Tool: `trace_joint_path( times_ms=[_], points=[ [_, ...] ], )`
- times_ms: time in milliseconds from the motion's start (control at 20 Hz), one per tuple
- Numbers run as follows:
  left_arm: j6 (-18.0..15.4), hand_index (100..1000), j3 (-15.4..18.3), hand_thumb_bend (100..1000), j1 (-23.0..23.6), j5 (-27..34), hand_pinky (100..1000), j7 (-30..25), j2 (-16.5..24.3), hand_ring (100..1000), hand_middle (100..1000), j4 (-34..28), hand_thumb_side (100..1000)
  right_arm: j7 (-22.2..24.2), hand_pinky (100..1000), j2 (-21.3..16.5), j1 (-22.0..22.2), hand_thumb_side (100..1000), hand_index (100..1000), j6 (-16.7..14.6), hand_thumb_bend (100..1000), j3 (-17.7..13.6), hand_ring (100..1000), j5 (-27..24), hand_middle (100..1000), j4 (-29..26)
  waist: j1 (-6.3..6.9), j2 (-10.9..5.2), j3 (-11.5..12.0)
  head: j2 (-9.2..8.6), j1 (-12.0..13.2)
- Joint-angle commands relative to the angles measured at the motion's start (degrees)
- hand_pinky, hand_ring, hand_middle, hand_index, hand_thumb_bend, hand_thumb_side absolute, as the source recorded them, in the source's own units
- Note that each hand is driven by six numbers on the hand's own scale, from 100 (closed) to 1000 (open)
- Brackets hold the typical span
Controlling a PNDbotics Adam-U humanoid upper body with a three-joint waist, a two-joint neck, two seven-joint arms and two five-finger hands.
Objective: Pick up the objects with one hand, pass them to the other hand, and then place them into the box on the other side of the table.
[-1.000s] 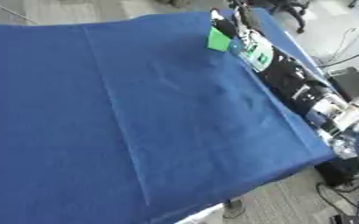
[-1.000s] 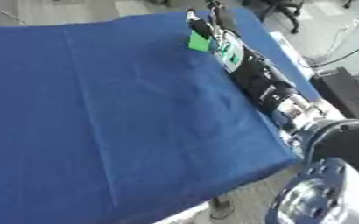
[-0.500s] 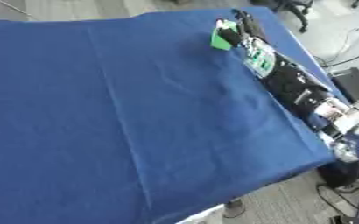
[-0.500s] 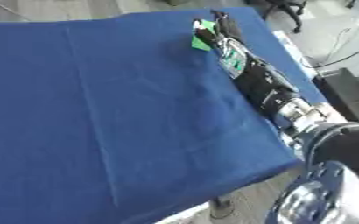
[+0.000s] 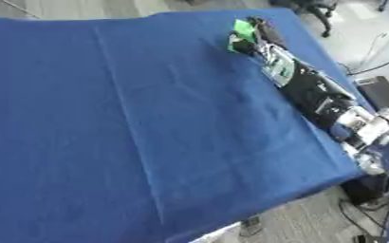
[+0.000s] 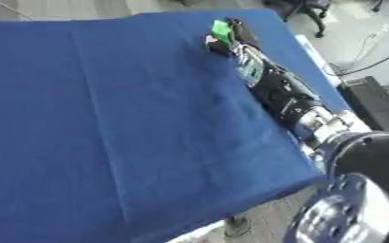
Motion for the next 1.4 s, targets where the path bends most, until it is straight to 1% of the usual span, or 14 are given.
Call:
trace_joint_path(
  times_ms=[50, 150, 200, 300, 350, 450, 500, 700, 750, 800, 1000, 1150, 1300, 1400],
  points=[
    [0.00, 830, 0.05, 272, -0.89, -0.46, 859, -0.22, 1.33, 601, 554, -1.02, 845, 2.97, 740, -1.03, 0.13, 395, 968, -0.18, 100, 0.42, 796, 1.32, 893, 0.61, 0.25, -0.70, 0.02, -0.47, -0.28],
    [-0.02, 830, 0.03, 272, -0.91, -0.49, 859, -0.25, 1.34, 601, 554, -1.02, 845, 3.85, 714, -0.94, 0.18, 238, 944, -0.05, 100, 0.33, 766, 2.00, 876, 0.72, 0.24, -0.71, 0.03, -0.52, -0.28],
    [-0.02, 830, 0.05, 272, -0.92, -0.50, 859, -0.23, 1.34, 601, 554, -1.02, 844, 4.08, 687, -0.93, 0.21, 137, 915, 0.01, 100, 0.29, 735, 2.33, 850, 0.72, 0.24, -0.71, 0.04, -0.56, -0.27],
    [-0.03, 830, 0.08, 271, -0.92, -0.49, 859, -0.20, 1.32, 601, 554, -1.02, 845, 3.79, 640, -0.89, 0.22, 136, 862, 0.21, 100, 0.16, 675, 3.04, 799, 0.62, 0.25, -0.71, 0.08, -0.63, -0.26],
    [-0.03, 830, 0.09, 270, -0.91, -0.48, 859, -0.19, 1.32, 601, 554, -1.02, 846, 3.29, 599, -0.86, 0.22, 130, 792, 0.26, 100, 0.10, 628, 3.46, 743, 0.55, 0.26, -0.72, 0.10, -0.67, -0.23],
    [-0.04, 831, 0.12, 269, -0.93, -0.45, 859, -0.14, 1.29, 601, 554, -1.02, 847, 1.08, 542, -0.80, 0.22, 122, 676, 0.59, 100, -0.11, 575, 4.49, 642, 0.46, 0.29, -0.73, 0.11, -0.71, -0.20],
    [-0.05, 831, 0.14, 268, -0.94, -0.43, 859, -0.11, 1.27, 600, 554, -1.02, 847, -0.26, 509, -0.77, 0.23, 113, 598, 0.82, 100, -0.17, 542, 5.01, 572, 0.45, 0.30, -0.73, 0.11, -0.73, -0.19],
    [0.00, 831, 0.15, 263, -0.94, -0.37, 859, -0.02, 1.23, 600, 554, -1.02, 853, -7.84, 400, -0.60, 0.16, 100, 383, 2.41, 100, -0.59, 447, 6.96, 329, 0.18, 0.37, -0.75, 0.03, -0.77, -0.22],
    [0.02, 831, 0.14, 262, -0.94, -0.38, 859, -0.01, 1.23, 600, 554, -1.02, 854, -10.01, 393, -0.53, 0.15, 100, 361, 2.77, 100, -0.73, 435, 7.18, 307, 0.01, 0.38, -0.75, 0.00, -0.77, -0.22],
    [0.04, 831, 0.13, 260, -0.92, -0.39, 859, 0.00, 1.22, 600, 553, -1.02, 856, -11.97, 382, -0.46, 0.16, 100, 302, 3.02, 100, -0.77, 406, 7.26, 259, -0.14, 0.38, -0.75, -0.02, -0.74, -0.23],
    [0.16, 831, 0.08, 258, -0.84, -0.39, 860, 0.07, 1.18, 600, 553, -1.02, 861, -18.14, 336, -0.19, 0.27, 100, 193, 3.34, 100, -0.77, 365, 7.03, 187, -0.97, 0.38, -0.80, -0.17, -0.49, -0.33],
    [0.31, 831, 0.08, 257, -0.56, -0.41, 861, 0.15, 1.18, 600, 553, -1.02, 864, -20.13, 330, 0.12, 0.41, 100, 167, 2.84, 100, -0.63, 360, 7.15, 179, -2.62, 0.45, -0.95, -0.49, -0.27, -0.21],
    [0.70, 831, 0.05, 254, 0.23, -0.43, 862, 0.31, 1.20, 599, 552, -1.02, 873, -20.50, 327, 0.70, 0.75, 100, 159, 1.91, 100, -0.67, 357, 8.29, 177, -7.20, 0.66, -1.40, -1.53, 0.13, 0.60],
    [1.30, 830, -0.01, 251, 1.33, -0.48, 863, 0.52, 1.17, 598, 551, -1.02, 884, -20.29, 326, 1.37, 0.97, 100, 158, 0.94, 100, -0.64, 353, 8.86, 174, -12.38, 1.00, -1.92, -3.08, 0.41, 2.06]
  ],
)
